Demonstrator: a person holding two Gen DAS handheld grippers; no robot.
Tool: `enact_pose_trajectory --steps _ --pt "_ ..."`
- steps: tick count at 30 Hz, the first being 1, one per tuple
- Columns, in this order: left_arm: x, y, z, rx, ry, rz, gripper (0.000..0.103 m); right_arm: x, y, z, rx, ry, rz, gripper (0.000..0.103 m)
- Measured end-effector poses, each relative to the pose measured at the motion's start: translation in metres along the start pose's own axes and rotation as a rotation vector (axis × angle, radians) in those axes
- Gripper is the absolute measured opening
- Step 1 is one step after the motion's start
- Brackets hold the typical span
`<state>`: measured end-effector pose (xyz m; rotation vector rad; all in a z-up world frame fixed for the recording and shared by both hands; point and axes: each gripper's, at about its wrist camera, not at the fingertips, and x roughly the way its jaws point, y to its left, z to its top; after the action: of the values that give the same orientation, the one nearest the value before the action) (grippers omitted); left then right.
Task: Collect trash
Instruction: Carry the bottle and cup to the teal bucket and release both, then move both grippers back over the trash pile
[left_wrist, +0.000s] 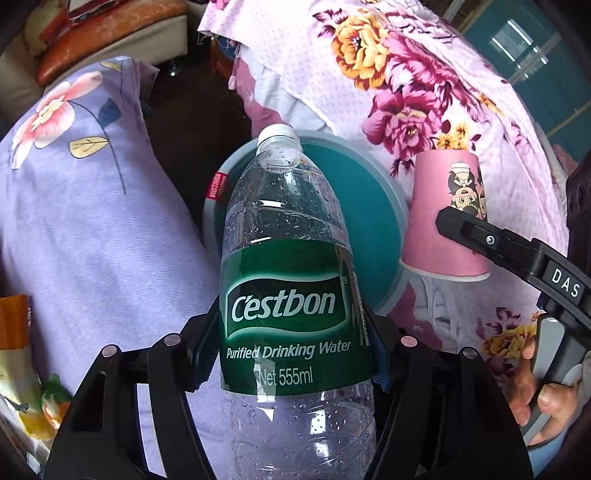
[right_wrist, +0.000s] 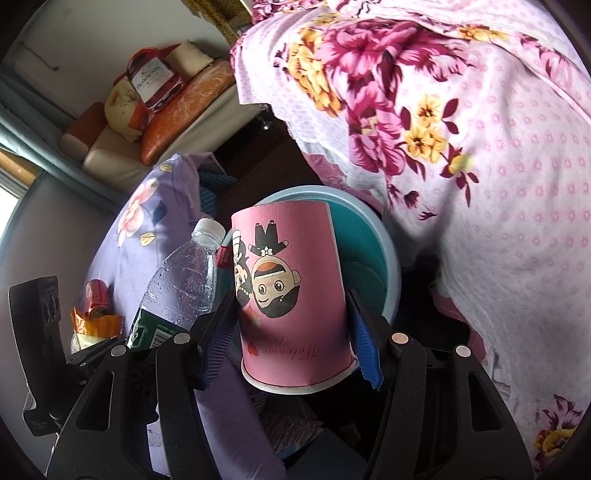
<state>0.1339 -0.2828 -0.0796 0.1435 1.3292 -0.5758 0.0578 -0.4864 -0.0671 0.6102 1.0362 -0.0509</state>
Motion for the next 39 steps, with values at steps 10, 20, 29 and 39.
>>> enact_pose_trajectory --steps 10,20,29,39 --pt "-0.002 0.014 0.003 -0.035 -0.018 0.011 0.088 0.019 -0.006 0.001 0.022 0.036 -0.019 0.056" --pt "-0.023 0.030 -0.013 -0.081 -0.067 0.015 0.090 0.026 0.007 -0.003 0.020 0.058 -0.052 0.072" --pt "-0.050 0.049 -0.038 -0.134 -0.115 0.015 0.090 0.015 0.028 -0.008 -0.005 0.051 -0.060 0.076" --pt "-0.085 0.081 -0.075 -0.224 -0.187 -0.002 0.092 0.001 0.065 -0.019 -0.040 0.042 -0.079 0.077"
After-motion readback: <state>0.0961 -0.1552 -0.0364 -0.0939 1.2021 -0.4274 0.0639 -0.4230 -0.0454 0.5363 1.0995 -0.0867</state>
